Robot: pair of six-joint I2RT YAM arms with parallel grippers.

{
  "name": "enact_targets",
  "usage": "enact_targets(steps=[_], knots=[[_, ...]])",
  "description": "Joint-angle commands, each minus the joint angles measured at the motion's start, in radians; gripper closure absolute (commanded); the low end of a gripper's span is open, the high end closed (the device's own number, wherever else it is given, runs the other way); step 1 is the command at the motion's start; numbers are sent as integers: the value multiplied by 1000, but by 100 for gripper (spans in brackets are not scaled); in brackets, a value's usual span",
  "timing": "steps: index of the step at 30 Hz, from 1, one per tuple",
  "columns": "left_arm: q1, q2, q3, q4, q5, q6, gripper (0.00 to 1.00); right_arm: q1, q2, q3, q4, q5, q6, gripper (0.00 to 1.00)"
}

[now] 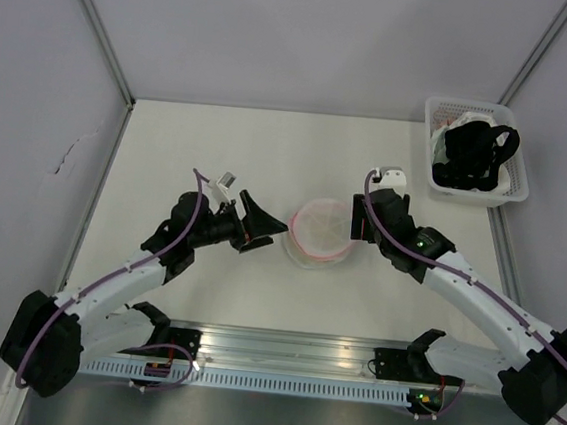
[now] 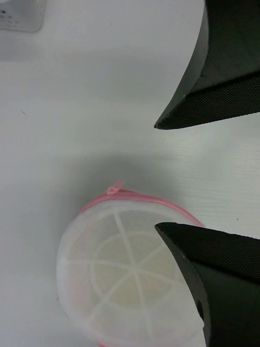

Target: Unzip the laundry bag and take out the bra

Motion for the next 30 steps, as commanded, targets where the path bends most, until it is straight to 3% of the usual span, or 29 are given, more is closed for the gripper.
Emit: enact_targets(steps=[1, 5, 10, 12, 17, 20, 23, 30], knots=[[9, -143, -27, -117, -114, 50, 0, 20, -79, 2, -39, -144, -31, 25], [13, -263, -64, -214, -163, 47, 0, 126, -76, 43, -39, -247, -54, 27], [19, -363, -126, -233, -191, 4, 0, 284, 89, 126, -28, -210, -43, 28], [19, -395, -150, -236, -188, -11, 0, 289, 134, 137, 5, -210, -45, 29], [22, -446, -178, -245, -171, -30, 0, 289, 324, 211, -7, -25, -26, 31], [25, -464, -185, -254, -169, -33, 0, 287, 416, 236, -7, -15, -23, 32], [27, -478, -190, -262, -168, -33, 0, 283, 473, 221, 48, -84, -23, 37], [30, -486, -196, -262, -157, -39, 0, 252, 587, 176, 117, -123, 14, 63]])
